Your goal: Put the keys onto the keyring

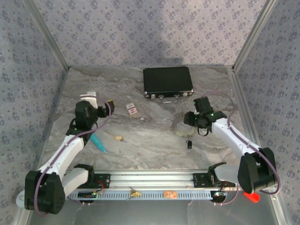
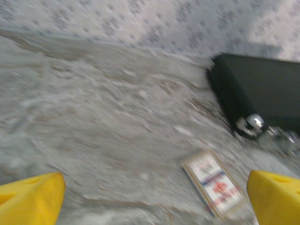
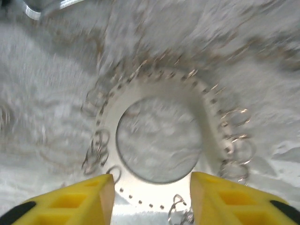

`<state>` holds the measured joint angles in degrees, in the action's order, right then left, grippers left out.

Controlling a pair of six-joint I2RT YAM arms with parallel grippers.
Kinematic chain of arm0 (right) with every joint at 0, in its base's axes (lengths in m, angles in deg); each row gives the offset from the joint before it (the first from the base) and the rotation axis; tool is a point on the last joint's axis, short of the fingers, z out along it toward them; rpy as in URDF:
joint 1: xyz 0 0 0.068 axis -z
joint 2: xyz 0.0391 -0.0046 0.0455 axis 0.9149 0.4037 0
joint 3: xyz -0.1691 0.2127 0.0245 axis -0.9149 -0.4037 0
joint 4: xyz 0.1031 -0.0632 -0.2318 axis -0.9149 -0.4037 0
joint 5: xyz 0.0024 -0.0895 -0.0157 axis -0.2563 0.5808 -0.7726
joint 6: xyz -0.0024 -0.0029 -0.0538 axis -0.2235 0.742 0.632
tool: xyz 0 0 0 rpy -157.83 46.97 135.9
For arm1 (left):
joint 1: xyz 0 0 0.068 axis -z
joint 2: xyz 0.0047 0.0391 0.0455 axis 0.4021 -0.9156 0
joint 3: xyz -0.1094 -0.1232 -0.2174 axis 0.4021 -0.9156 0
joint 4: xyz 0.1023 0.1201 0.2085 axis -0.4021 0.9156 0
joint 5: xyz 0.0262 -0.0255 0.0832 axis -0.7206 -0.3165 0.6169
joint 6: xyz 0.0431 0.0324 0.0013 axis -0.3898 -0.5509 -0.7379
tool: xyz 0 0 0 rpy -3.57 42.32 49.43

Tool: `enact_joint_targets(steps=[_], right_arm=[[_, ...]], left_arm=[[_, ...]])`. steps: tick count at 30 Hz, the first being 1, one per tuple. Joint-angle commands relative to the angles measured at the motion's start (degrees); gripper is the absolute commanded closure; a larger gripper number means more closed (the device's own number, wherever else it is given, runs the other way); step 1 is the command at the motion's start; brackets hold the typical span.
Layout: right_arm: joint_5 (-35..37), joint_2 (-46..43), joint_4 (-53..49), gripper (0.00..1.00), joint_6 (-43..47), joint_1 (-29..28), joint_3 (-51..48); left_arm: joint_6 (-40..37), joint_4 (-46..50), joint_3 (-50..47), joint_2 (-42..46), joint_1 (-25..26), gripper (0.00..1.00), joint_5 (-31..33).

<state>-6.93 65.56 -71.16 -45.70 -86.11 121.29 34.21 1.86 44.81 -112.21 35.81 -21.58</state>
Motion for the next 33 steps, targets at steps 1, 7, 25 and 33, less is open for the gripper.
enact_joint_targets(steps=[1,7,25,33], right_arm=[[-1.23,1.21,-3.61,0.58,-8.03,-4.22,0.49],[-3.54,5.33,0.29,0.58,-11.67,-7.60,-0.14],[-6.07,12.94,6.56,0.74,-13.95,-8.73,-2.56],[-6.78,14.36,7.77,0.78,-13.97,-8.82,-2.58]], left_arm=[[-0.12,6.84,1.11,2.93,4.81,0.02,1.49],[6.85,5.20,-3.82,6.22,12.58,0.03,3.38],[9.79,3.55,-5.75,3.99,17.71,0.03,7.53],[9.62,3.74,-5.80,4.28,17.78,0.03,7.99]])
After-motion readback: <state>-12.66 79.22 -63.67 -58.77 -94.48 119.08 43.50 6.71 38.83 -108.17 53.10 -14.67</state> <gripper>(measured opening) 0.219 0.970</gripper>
